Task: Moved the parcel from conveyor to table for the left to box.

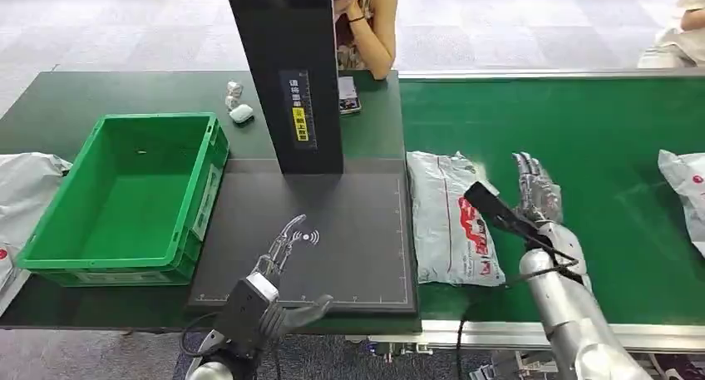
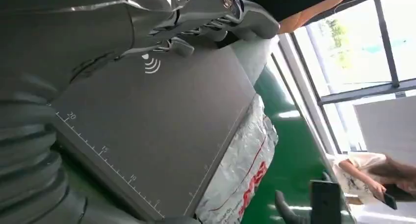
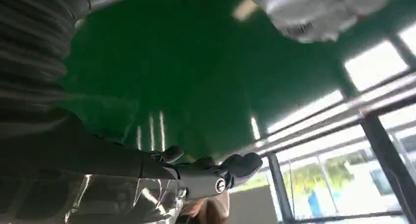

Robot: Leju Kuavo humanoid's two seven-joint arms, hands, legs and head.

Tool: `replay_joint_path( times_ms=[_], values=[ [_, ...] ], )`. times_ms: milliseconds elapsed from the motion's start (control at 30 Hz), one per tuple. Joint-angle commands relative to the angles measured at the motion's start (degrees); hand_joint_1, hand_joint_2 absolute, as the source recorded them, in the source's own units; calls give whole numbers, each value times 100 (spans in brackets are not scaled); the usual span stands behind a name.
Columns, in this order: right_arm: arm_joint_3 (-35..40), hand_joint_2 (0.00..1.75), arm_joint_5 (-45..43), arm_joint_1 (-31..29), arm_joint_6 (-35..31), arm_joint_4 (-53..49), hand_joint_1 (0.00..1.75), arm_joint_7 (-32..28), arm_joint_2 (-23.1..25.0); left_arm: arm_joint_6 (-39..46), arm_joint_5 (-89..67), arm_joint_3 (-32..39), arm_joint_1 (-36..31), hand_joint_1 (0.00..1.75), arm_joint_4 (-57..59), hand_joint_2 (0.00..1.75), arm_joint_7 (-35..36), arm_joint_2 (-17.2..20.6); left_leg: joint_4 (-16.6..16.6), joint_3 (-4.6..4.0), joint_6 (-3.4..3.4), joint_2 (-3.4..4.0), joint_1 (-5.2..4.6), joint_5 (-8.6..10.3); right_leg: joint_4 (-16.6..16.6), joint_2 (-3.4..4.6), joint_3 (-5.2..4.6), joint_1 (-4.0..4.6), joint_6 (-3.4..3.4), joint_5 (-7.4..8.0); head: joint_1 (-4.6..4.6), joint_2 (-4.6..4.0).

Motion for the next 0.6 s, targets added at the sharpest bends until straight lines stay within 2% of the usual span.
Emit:
replay_joint_path(
  times_ms=[33,167,333,467,600],
  values=[
    [1080,175,142,-816,900,1236,0,439,-161,-117,-33,110,-134,0,98,175,135,59,-4,15,1,13,-2,-4,-3,15,8,-2,2,-1,-2,0],
    [1124,175,101,-796,1148,1250,0,479,-181,-124,-42,102,-130,0,89,175,146,62,-6,19,1,3,-3,-4,-4,6,15,-3,3,-4,-2,0],
    [1290,175,-148,-702,2021,1461,0,567,-203,-128,-63,47,-159,0,118,175,191,83,-7,16,1,-1,-1,-2,-7,1,15,-1,2,-2,-2,0],
    [1216,175,-442,-439,2178,1522,0,361,-169,-118,-67,20,-185,0,131,175,219,77,-11,22,0,-9,0,0,-12,-6,23,1,2,-3,0,0],
    [1156,175,-642,-101,2045,1427,0,70,-91,-120,-93,-8,-188,0,137,175,244,72,-14,28,0,-11,2,-1,-16,-8,29,3,1,-4,-2,0]
  ],
)
